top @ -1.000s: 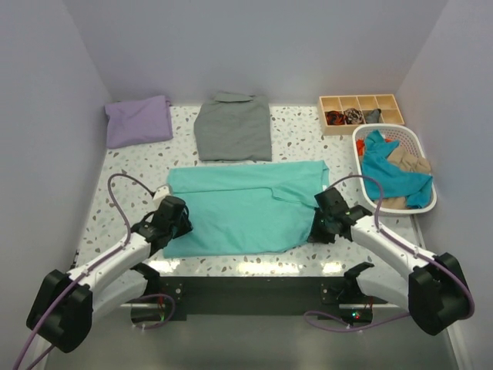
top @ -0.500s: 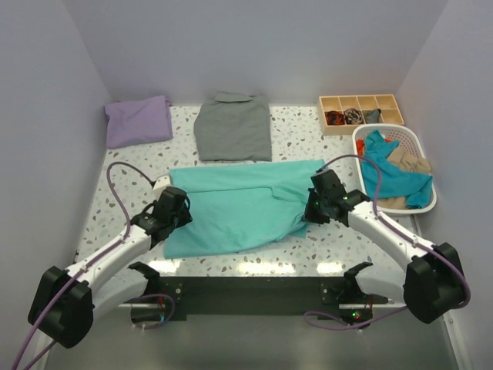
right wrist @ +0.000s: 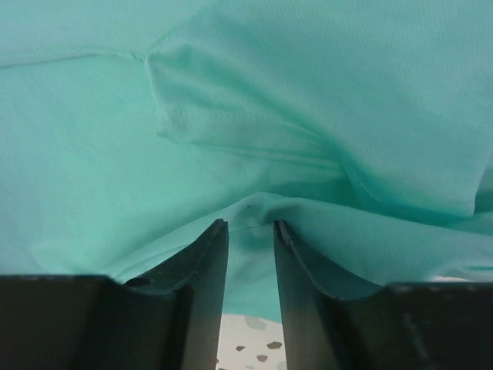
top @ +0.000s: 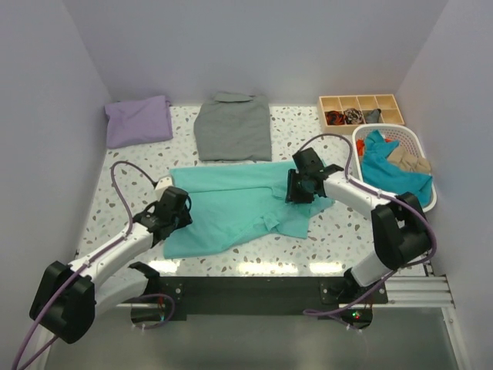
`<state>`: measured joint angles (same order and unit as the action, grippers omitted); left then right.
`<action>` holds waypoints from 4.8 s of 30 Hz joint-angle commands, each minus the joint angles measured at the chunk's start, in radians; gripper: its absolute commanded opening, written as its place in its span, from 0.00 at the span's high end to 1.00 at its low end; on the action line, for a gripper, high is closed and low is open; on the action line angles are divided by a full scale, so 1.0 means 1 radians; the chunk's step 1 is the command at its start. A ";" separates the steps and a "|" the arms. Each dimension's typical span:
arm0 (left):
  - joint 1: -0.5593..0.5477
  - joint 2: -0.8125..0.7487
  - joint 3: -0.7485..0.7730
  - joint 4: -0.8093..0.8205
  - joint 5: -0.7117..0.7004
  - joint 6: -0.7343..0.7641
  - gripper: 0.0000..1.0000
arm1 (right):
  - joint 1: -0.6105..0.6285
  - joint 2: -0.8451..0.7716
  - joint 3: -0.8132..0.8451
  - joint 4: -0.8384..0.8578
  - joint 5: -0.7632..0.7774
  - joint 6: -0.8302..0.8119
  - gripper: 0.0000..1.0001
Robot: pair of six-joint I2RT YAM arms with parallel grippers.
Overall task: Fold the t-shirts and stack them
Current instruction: Fold the tshirt
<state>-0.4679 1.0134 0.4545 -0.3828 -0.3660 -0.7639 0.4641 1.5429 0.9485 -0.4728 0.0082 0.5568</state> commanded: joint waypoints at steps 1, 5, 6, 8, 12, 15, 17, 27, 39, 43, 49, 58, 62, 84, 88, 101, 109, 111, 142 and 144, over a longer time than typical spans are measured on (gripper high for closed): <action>-0.003 0.007 0.039 0.021 0.002 0.020 0.54 | 0.002 -0.018 0.073 0.003 0.027 -0.112 0.52; -0.003 0.002 0.046 0.024 -0.010 0.029 0.54 | 0.004 -0.191 0.072 -0.105 0.131 -0.140 0.42; -0.003 0.002 0.050 0.024 -0.011 0.032 0.54 | 0.002 -0.217 0.072 -0.165 0.174 -0.141 0.41; -0.003 0.010 0.055 0.028 -0.013 0.040 0.53 | 0.002 -0.289 0.056 -0.222 0.194 -0.127 0.41; -0.003 0.031 0.075 0.036 -0.010 0.057 0.53 | 0.002 -0.366 -0.049 -0.283 0.148 -0.038 0.44; -0.003 0.030 0.076 0.041 -0.011 0.063 0.53 | 0.004 -0.424 -0.171 -0.253 0.101 0.032 0.47; -0.003 0.028 0.076 0.041 -0.008 0.069 0.53 | 0.004 -0.464 -0.238 -0.230 0.085 0.067 0.48; -0.003 0.019 0.055 0.028 0.001 0.052 0.53 | 0.002 -0.466 -0.344 -0.139 0.047 0.126 0.52; -0.003 0.002 0.049 -0.005 0.002 0.026 0.53 | 0.002 -0.320 -0.401 0.039 -0.005 0.152 0.54; -0.003 0.001 0.049 -0.011 0.004 0.018 0.53 | 0.002 -0.280 -0.413 0.089 -0.043 0.157 0.63; -0.003 -0.009 0.049 -0.024 0.015 0.006 0.53 | 0.002 -0.277 -0.398 0.077 -0.051 0.141 1.00; -0.061 -0.056 0.081 -0.143 -0.002 -0.074 0.55 | 0.002 -0.474 -0.234 -0.136 0.059 0.054 1.00; -0.127 -0.038 0.110 -0.232 -0.008 -0.165 0.55 | 0.002 -0.480 -0.150 -0.181 0.090 0.012 1.00; -0.526 0.097 0.219 -0.505 0.018 -0.420 0.55 | 0.004 -0.402 -0.083 -0.130 0.119 -0.078 1.00; -0.555 0.135 0.204 -0.475 -0.019 -0.433 0.52 | 0.002 -0.406 -0.086 -0.130 0.116 -0.077 1.00; -0.583 0.169 0.092 -0.389 -0.126 -0.474 0.46 | 0.001 -0.399 -0.100 -0.112 0.082 -0.064 0.99; -0.584 0.172 0.062 -0.360 -0.145 -0.494 0.52 | 0.001 -0.394 -0.103 -0.110 0.079 -0.063 0.99; -0.583 0.171 0.058 -0.347 -0.146 -0.495 0.57 | 0.002 -0.394 -0.103 -0.110 0.076 -0.064 0.99; -0.581 0.226 0.355 -0.574 -0.306 -0.324 0.76 | 0.001 -0.439 0.007 -0.207 0.263 -0.095 1.00; -0.575 0.235 0.363 -0.600 -0.321 -0.321 0.71 | 0.002 -0.420 0.032 -0.208 0.262 -0.100 1.00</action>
<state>-1.0485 1.2350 0.7673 -0.9161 -0.5926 -1.1065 0.4648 1.0969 0.9089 -0.6956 0.2279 0.4808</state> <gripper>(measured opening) 0.246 0.010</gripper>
